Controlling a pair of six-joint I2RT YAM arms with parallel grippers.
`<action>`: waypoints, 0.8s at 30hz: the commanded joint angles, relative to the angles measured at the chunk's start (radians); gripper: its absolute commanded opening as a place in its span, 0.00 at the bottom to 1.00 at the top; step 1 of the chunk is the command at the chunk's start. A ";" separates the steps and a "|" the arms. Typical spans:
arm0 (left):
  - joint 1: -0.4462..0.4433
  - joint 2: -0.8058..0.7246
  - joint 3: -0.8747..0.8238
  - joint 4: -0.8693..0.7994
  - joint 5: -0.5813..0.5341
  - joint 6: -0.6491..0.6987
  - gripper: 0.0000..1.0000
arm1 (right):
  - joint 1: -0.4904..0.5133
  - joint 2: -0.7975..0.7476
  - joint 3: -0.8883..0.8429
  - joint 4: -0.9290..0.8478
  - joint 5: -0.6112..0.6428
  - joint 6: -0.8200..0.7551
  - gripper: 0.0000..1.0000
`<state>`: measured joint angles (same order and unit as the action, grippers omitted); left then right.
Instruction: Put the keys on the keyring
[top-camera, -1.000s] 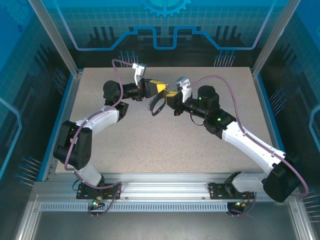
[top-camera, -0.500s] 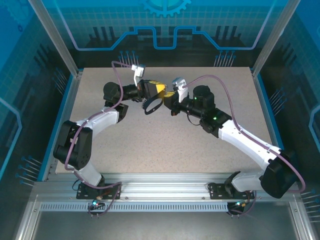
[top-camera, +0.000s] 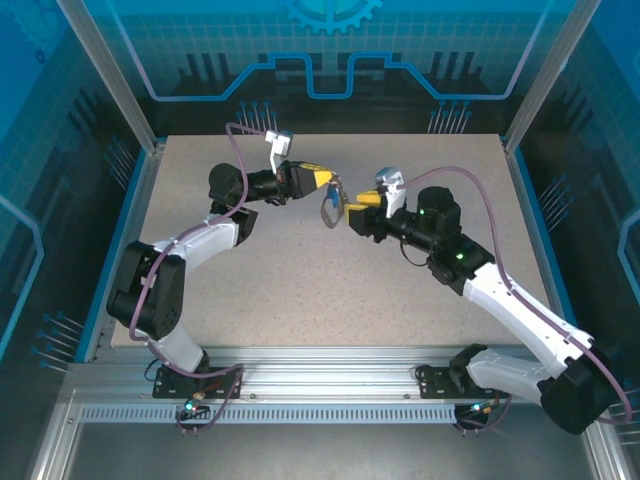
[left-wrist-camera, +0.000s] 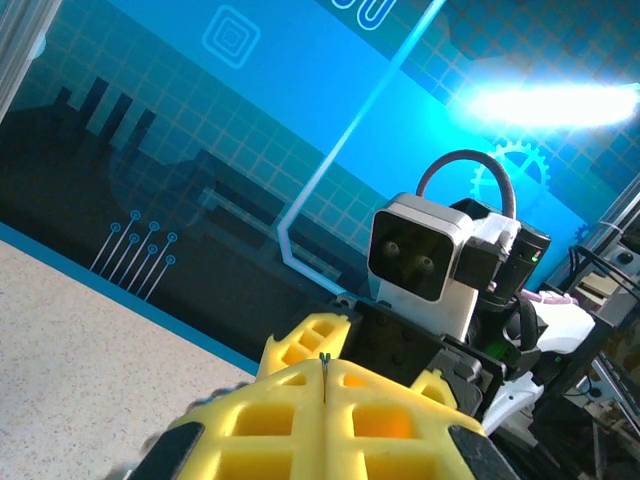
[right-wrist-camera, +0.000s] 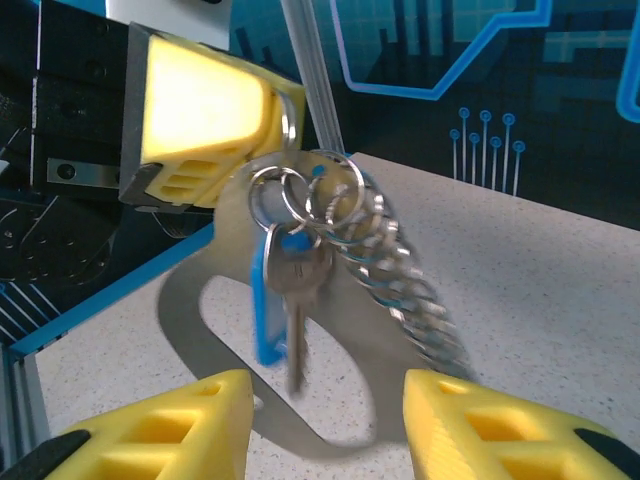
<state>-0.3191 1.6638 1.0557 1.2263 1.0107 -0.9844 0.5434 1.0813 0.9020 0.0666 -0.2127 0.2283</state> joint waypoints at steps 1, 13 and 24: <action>0.002 0.005 0.027 0.037 0.022 0.026 0.00 | -0.022 -0.029 -0.010 -0.012 -0.004 0.011 0.46; -0.002 -0.082 -0.010 -0.158 -0.024 0.219 0.00 | -0.052 0.041 0.055 0.044 -0.043 0.100 0.46; -0.044 -0.251 -0.069 -0.364 -0.101 0.571 0.00 | -0.113 0.036 0.010 0.138 -0.073 0.243 0.46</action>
<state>-0.3504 1.4525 1.0111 0.8833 0.9463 -0.5541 0.4507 1.1263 0.9218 0.1387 -0.2554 0.4103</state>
